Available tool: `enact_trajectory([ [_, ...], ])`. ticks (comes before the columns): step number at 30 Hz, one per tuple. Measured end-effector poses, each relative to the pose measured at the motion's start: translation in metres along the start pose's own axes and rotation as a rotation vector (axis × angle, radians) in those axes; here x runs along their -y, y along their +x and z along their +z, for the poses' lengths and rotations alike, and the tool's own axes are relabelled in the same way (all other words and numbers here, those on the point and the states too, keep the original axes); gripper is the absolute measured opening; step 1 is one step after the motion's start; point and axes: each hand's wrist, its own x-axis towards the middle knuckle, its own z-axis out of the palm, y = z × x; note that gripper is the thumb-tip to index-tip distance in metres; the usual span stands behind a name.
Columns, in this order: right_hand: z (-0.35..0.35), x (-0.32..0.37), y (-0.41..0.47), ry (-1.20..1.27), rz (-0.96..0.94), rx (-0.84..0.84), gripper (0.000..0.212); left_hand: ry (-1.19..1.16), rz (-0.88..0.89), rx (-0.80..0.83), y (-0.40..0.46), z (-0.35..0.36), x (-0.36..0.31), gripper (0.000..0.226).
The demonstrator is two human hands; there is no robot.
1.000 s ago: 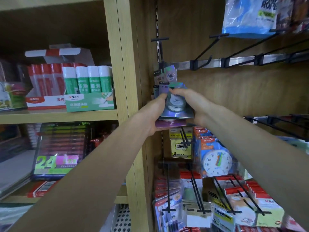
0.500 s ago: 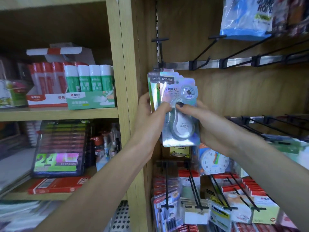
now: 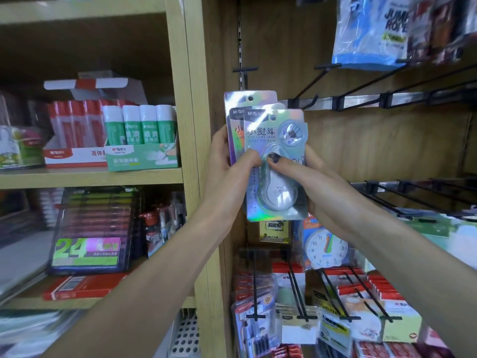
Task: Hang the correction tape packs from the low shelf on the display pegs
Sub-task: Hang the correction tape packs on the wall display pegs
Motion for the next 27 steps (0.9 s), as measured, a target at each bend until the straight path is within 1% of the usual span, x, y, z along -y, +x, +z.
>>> enact_trajectory([
  [7, 0.008, 0.002, 0.009, -0.031, 0.002, -0.082, 0.032, 0.083, -0.040, 0.025, 0.012, -0.005, -0.006, 0.048],
  [13, 0.012, 0.003, 0.011, -0.006, -0.018, -0.103, 0.032, 0.059, -0.056, 0.007, 0.016, -0.006, -0.005, 0.047],
  [18, 0.008, 0.000, 0.023, 0.034, 0.050, -0.134, 0.032, 0.051, -0.110, 0.004, 0.022, -0.003, -0.005, 0.037],
  [19, 0.007, -0.002, 0.028, 0.044, 0.073, -0.151, 0.031, 0.070, -0.123, 0.013, 0.026, -0.002, -0.004, 0.040],
  [21, 0.006, -0.006, 0.039, 0.039, 0.111, -0.182, 0.032, 0.126, -0.166, 0.027, 0.031, 0.002, 0.000, 0.061],
  [22, 0.006, -0.008, 0.046, 0.037, 0.130, -0.194, 0.034, 0.144, -0.195, 0.033, 0.034, 0.004, 0.003, 0.066],
  [23, 0.006, -0.009, 0.054, 0.038, 0.149, -0.208, 0.035, 0.149, -0.225, 0.046, 0.037, 0.006, 0.008, 0.063],
  [25, 0.008, -0.010, 0.069, 0.043, 0.204, -0.222, 0.033, 0.142, -0.310, 0.073, 0.044, 0.009, 0.016, 0.047],
  [27, 0.011, -0.010, 0.082, 0.050, 0.264, -0.212, 0.030, 0.120, -0.414, 0.050, 0.051, 0.010, 0.019, 0.035],
])
